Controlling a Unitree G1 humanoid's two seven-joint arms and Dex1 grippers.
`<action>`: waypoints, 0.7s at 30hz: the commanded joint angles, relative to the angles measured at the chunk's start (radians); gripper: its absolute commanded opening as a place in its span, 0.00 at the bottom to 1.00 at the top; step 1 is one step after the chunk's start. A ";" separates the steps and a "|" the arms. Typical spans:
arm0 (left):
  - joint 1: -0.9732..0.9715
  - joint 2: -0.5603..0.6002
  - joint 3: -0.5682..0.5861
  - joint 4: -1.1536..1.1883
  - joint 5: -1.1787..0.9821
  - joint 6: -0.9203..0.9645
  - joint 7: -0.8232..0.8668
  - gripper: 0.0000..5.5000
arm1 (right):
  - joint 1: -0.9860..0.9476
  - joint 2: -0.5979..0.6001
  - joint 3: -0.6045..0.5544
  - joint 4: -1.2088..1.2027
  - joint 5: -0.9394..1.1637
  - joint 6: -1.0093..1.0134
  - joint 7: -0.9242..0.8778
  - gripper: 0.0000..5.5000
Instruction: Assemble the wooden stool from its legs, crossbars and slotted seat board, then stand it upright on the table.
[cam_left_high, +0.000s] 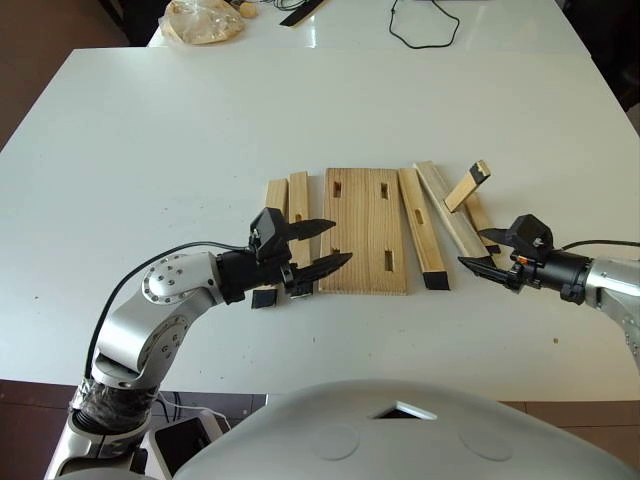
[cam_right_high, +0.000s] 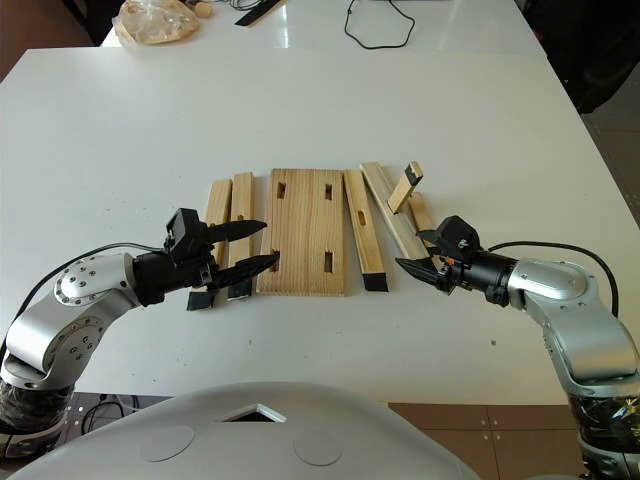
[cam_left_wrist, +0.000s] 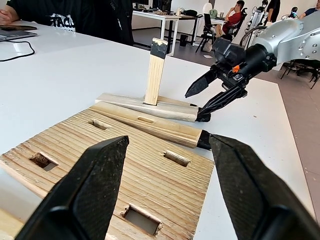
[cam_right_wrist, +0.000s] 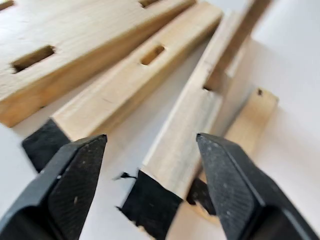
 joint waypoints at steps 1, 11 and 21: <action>0.002 0.004 -0.009 -0.011 0.018 0.006 0.014 0.55 | -0.016 0.054 0.005 -0.003 -0.008 0.078 -0.087 0.59; 0.002 0.010 -0.009 -0.006 0.021 0.010 0.011 0.55 | 0.017 0.103 0.074 0.015 -0.034 0.077 -0.134 0.59; 0.008 0.003 -0.012 -0.003 0.035 0.003 0.021 0.55 | 0.036 0.088 0.113 0.051 -0.102 -0.004 -0.143 0.45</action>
